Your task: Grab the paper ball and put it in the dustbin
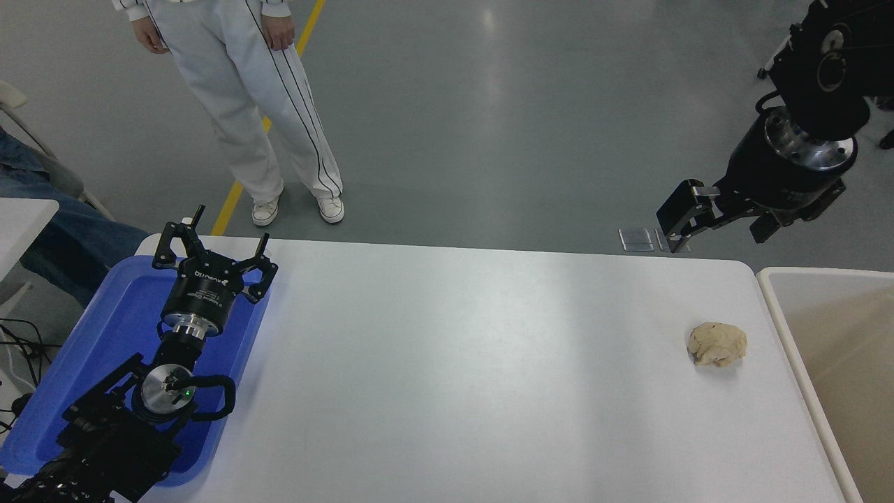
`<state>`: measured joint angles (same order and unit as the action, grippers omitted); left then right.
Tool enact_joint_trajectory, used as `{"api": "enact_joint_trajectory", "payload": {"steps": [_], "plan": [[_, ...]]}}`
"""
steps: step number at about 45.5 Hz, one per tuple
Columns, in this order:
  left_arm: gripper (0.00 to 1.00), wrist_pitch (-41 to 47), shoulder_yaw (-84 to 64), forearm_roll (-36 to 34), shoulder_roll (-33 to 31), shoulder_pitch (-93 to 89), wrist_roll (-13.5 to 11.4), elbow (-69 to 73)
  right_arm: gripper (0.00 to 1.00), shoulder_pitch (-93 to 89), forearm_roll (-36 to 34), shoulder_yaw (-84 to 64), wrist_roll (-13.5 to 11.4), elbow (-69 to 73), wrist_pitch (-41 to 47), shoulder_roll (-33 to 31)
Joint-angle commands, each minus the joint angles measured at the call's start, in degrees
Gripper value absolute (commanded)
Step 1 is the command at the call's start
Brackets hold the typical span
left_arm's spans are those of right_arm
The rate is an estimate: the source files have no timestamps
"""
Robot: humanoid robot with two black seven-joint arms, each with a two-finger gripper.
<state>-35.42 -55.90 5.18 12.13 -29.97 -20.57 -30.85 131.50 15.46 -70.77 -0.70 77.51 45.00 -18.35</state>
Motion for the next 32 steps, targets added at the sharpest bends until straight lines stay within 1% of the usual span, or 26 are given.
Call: {"api": "enact_joint_trajectory", "payload": {"steps": [1,32], "plan": [[1.0,0.1,0.3,-0.2,0.0,0.0,-0.1,0.0,1.0,-0.1,0.0,-0.1,0.0,0.0,0.0,0.0],[1.0,0.0,0.1,0.1,0.0,0.0,0.0,0.0,1.0,0.0,0.0,-0.2,0.0,0.0,0.0,-0.2]]}}
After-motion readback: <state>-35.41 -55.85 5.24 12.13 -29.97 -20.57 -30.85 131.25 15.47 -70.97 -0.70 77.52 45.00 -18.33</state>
